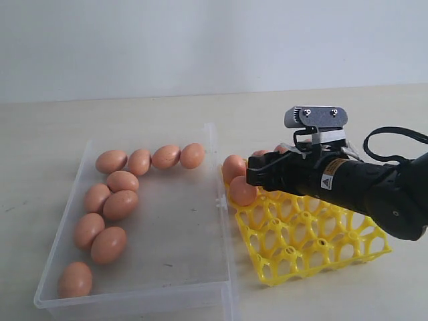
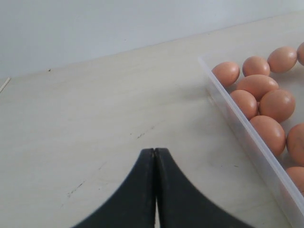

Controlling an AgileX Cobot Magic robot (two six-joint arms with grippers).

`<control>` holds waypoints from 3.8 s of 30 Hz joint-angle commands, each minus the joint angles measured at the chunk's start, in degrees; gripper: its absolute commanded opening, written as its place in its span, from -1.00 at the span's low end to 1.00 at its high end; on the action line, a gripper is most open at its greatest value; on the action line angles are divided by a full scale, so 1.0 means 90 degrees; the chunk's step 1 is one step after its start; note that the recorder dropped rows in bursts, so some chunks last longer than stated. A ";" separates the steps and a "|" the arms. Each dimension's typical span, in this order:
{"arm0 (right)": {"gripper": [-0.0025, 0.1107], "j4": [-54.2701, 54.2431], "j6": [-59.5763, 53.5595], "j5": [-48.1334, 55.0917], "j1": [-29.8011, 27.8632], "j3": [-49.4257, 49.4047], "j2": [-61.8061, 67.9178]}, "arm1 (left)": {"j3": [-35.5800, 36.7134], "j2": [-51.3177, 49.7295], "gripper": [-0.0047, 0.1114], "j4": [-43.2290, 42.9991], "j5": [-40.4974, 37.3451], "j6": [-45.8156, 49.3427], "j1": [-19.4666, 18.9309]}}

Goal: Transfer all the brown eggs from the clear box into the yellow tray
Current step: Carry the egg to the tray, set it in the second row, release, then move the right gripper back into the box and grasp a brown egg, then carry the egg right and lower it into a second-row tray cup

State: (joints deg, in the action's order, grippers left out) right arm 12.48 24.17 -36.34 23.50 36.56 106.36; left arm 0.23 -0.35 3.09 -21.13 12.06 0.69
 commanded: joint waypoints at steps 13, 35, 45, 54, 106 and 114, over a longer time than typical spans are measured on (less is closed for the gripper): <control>-0.02 0.0181 -0.0177 -0.0180 -0.0145 -0.0034 -0.0042 | -0.0026 0.0039 -0.92 0.0049 0.0054 -0.0032 -0.0011; -0.09 0.0180 -0.0247 0.5878 0.1371 0.1895 -0.1723 | -0.0026 0.0039 -0.92 0.0049 0.0054 -0.0032 -0.0011; -0.08 -0.3829 -0.1853 0.8189 0.2466 0.4849 0.0508 | -0.0026 0.0039 -0.92 0.0049 0.0054 -0.0032 -0.0011; -0.06 -0.3326 0.1521 0.8380 0.2636 0.6902 0.2249 | -0.0026 0.0039 -0.92 0.0049 0.0054 -0.0032 -0.0011; -0.96 -0.0772 0.1649 0.4370 0.2483 0.4584 0.1153 | -0.0026 0.0039 -0.92 0.0049 0.0054 -0.0032 -0.0011; -0.96 -0.1249 -0.0774 0.2759 0.1791 0.2282 -0.0477 | -0.0026 0.0039 -0.92 0.0049 0.0054 -0.0032 -0.0011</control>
State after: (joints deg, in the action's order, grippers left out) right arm 2.25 23.41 -6.74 42.33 63.50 107.08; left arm 0.23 -0.35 3.09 -21.13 12.06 0.69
